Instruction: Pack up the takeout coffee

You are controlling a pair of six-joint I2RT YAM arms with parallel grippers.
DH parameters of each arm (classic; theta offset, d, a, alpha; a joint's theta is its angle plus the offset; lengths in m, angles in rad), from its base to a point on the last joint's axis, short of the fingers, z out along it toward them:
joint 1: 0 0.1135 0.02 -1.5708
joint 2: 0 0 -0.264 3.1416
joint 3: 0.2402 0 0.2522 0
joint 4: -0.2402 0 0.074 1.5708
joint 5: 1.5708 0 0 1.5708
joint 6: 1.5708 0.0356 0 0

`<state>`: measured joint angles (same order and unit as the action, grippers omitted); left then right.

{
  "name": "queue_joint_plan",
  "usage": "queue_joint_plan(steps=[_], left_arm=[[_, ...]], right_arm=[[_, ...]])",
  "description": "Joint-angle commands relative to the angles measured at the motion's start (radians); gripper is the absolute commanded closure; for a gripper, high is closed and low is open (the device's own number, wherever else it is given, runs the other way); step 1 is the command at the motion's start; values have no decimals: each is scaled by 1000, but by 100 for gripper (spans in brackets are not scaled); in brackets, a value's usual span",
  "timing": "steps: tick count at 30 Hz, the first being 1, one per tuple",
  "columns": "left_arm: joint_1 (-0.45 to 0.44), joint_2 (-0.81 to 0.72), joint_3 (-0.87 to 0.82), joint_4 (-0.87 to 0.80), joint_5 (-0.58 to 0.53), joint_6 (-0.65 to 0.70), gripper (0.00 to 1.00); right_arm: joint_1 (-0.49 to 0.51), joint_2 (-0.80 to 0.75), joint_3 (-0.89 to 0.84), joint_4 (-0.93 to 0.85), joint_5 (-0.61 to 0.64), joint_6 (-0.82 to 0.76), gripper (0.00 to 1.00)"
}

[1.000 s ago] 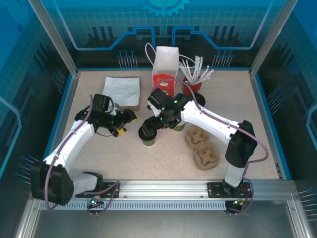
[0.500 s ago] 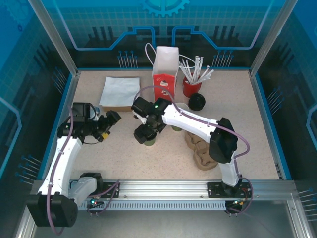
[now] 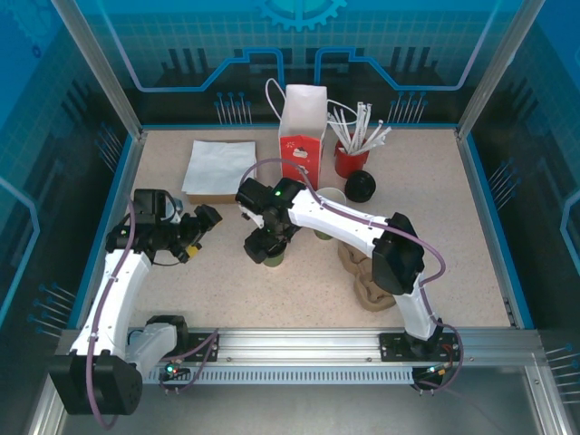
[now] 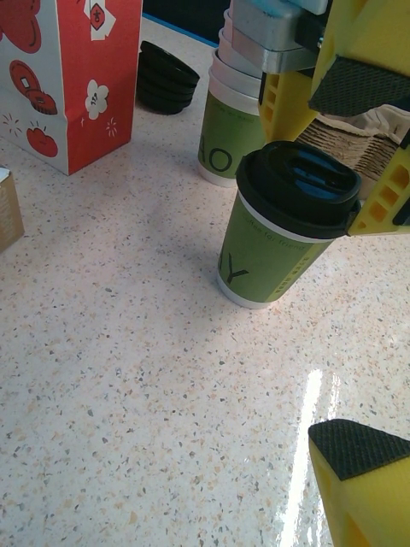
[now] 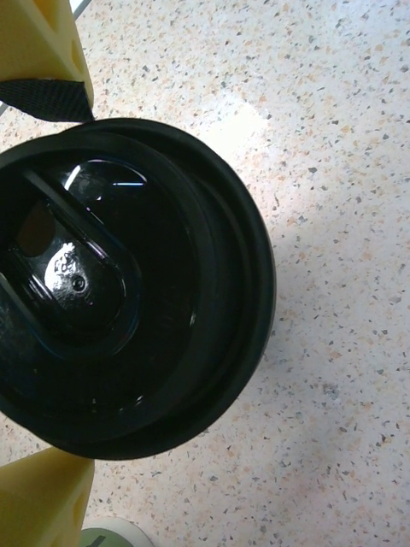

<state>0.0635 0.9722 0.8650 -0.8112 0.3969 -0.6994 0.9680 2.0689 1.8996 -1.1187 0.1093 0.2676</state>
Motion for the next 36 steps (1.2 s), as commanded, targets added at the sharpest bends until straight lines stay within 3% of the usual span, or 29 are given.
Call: queue_joint_plan(steps=[1,19,26,36], left_arm=[[10,-7,-21,-10,22,20,5],[10,-7,-30,-7,32,24,4],[10,-11,-30,-9,30,28,4],[11,-18,-26,-4,41,37,4]], right_arm=[[14,16,38,-33,16,-19,0],[23,102,60,-28,-3,-39,0],[24,96,49,-20,-6,-34,13],[23,-28,71,-85,-14,-6,16]])
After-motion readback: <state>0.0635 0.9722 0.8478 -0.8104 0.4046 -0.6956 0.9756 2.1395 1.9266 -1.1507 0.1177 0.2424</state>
